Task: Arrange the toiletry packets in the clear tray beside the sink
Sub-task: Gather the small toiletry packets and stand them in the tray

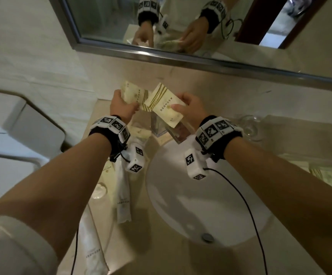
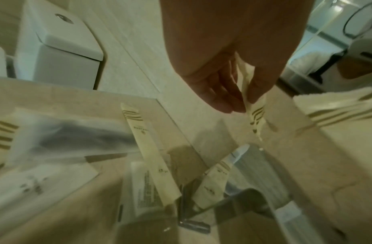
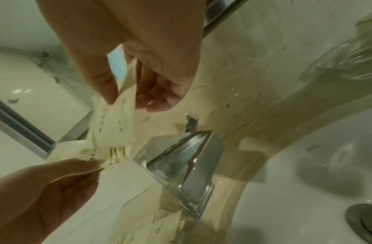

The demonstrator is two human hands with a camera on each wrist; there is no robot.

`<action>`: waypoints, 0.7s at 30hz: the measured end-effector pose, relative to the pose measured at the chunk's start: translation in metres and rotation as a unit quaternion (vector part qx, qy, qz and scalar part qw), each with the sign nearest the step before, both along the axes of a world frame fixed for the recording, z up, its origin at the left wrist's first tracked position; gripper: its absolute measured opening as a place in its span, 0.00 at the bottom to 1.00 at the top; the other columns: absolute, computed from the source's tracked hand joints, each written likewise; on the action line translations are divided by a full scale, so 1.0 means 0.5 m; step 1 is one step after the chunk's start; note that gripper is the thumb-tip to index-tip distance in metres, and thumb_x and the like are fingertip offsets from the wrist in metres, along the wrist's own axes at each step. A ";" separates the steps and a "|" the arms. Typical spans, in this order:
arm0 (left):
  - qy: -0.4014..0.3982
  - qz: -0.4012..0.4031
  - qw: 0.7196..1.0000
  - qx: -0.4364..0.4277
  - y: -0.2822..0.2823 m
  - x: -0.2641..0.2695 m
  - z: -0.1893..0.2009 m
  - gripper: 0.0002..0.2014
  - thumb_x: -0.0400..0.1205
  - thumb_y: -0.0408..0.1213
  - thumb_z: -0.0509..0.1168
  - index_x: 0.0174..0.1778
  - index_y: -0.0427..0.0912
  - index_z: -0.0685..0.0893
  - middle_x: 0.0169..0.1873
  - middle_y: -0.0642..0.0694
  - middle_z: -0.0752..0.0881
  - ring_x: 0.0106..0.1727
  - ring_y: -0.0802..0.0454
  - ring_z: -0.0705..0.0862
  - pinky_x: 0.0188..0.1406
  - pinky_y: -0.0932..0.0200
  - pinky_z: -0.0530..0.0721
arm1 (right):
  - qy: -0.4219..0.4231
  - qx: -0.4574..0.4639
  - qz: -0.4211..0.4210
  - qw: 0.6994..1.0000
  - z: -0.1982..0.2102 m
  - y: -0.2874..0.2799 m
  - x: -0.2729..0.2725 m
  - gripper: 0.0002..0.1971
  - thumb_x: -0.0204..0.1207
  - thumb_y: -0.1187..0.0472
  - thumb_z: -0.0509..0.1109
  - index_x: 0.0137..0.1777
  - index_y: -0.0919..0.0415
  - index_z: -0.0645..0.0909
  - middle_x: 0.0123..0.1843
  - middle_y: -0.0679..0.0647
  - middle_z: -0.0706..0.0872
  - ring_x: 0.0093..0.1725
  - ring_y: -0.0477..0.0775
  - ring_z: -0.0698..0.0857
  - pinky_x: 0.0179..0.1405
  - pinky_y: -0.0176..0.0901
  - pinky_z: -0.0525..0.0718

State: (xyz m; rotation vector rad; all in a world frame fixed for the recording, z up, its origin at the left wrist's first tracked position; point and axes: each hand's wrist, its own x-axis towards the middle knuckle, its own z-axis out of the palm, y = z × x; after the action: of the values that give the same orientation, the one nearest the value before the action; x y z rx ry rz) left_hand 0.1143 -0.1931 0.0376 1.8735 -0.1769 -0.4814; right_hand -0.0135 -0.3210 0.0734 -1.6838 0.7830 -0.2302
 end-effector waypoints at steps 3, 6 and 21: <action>0.007 -0.017 0.999 -0.044 -0.003 -0.029 0.034 0.14 0.76 0.27 0.67 0.57 0.29 0.80 0.46 0.36 0.86 0.34 0.49 0.85 0.35 0.62 0.88 | 0.007 0.019 0.016 1.000 0.025 -0.012 -0.043 0.09 0.75 0.73 0.68 0.45 0.57 0.78 0.45 0.50 0.84 0.46 0.54 0.85 0.48 0.48 0.86; 0.024 -0.044 0.996 -0.080 -0.012 -0.076 0.069 0.04 0.78 0.28 0.67 0.47 0.34 0.84 0.36 0.44 0.85 0.27 0.57 0.84 0.29 0.67 0.86 | 0.013 0.016 0.008 1.000 0.048 -0.025 -0.087 0.09 0.75 0.69 0.71 0.54 0.64 0.82 0.48 0.58 0.86 0.40 0.53 0.86 0.38 0.40 0.86; 0.057 -0.180 0.981 -0.049 -0.220 -0.393 0.096 0.16 0.81 0.33 0.64 0.64 0.34 0.79 0.59 0.40 0.85 0.55 0.46 0.85 0.53 0.53 0.84 | -0.036 0.109 -0.125 0.985 0.022 -0.166 -0.377 0.15 0.79 0.65 0.68 0.64 0.69 0.77 0.50 0.59 0.87 0.41 0.57 0.87 0.25 0.40 0.86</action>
State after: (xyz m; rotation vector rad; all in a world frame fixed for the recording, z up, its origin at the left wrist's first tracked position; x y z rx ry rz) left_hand -0.0820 -0.3029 0.0855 1.7170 -0.4589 -0.8103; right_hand -0.2019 -0.4038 0.0843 -1.3629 0.9318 -0.3635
